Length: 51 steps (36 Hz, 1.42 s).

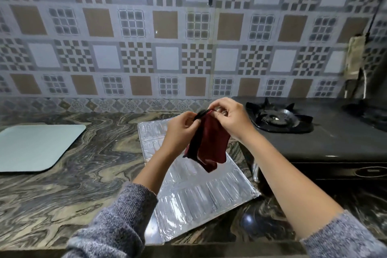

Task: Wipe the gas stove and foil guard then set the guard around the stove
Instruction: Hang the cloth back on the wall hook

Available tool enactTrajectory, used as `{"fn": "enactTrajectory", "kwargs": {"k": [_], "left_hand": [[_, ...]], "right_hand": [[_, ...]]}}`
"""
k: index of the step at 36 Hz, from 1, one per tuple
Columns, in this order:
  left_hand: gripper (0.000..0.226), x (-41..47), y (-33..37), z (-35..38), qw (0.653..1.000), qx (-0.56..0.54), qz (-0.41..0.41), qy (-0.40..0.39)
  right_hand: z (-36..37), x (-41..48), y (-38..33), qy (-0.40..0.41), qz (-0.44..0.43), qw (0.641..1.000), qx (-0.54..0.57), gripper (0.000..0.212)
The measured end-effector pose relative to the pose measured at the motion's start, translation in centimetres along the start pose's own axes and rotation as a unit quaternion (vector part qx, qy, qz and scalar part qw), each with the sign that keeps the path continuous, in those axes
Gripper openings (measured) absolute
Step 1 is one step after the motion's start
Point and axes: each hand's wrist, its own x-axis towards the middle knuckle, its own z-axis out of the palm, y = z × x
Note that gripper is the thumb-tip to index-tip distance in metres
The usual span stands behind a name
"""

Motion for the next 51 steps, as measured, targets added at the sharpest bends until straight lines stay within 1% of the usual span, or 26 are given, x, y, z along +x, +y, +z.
{"fn": "enactTrajectory", "kwargs": {"k": [4,7,11,15,18,22,25,30,33,36,40,42,45,49,51], "left_hand": [[0.014,2.6,0.8,1.1,0.998,0.061,0.019,0.015],[0.017,5.2,1.6,2.1,0.995,0.092,0.04,0.011],[0.017,9.2,2.5,3.4,0.989,0.124,0.076,0.002],[0.018,13.9,2.9,4.5,0.978,0.168,0.123,-0.017],[0.019,17.8,3.3,5.0,0.963,0.205,0.169,-0.034],[0.022,22.8,3.6,5.7,0.952,0.242,0.18,-0.06],[0.022,26.0,3.7,6.0,0.959,0.224,0.162,-0.058],[0.016,31.4,4.1,5.7,0.979,0.154,0.131,-0.004],[0.013,35.0,4.9,5.1,0.986,0.113,0.118,0.021],[0.014,38.7,5.9,4.1,0.987,0.079,0.131,0.054],[0.017,43.8,6.7,2.7,0.981,0.077,0.151,0.091],[0.018,46.4,6.8,2.2,0.975,0.104,0.161,0.111],[0.019,49.6,6.4,2.1,0.959,0.138,0.188,0.163],[0.019,53.5,5.1,2.9,0.946,0.143,0.177,0.232],[0.017,54.2,5.1,3.0,0.94,0.148,0.181,0.247]], "right_hand": [[-1.2,1.1,1.6,-0.029,0.027,0.999,-0.007,0.006],[-2.3,2.7,3.0,-0.029,0.028,0.999,-0.007,0.004],[-3.7,5.9,5.0,-0.036,0.034,0.999,0.015,0.008],[-5.3,10.1,7.5,-0.031,0.023,0.999,0.003,0.018],[-7.0,13.6,9.0,-0.029,0.013,1.0,-0.003,0.011],[-9.0,18.3,10.8,-0.033,-0.006,0.999,-0.006,0.009],[-10.0,22.0,11.8,-0.04,-0.018,0.999,-0.002,0.01],[-10.7,27.9,12.7,-0.014,-0.045,0.999,0.014,0.015],[-11.2,31.4,12.6,0.006,-0.053,0.998,0.023,0.01],[-11.6,35.4,12.6,0.04,-0.064,0.997,0.027,0.01],[-11.2,41.1,12.2,0.105,-0.091,0.99,0.025,0.014],[-10.8,43.8,12.0,0.136,-0.104,0.985,0.006,0.016],[-9.7,47.6,11.9,0.175,-0.116,0.977,-0.017,0.015],[-7.3,52.1,13.2,0.208,-0.138,0.968,-0.021,0.013],[-6.6,53.1,13.6,0.228,-0.128,0.965,-0.014,0.014]]}}
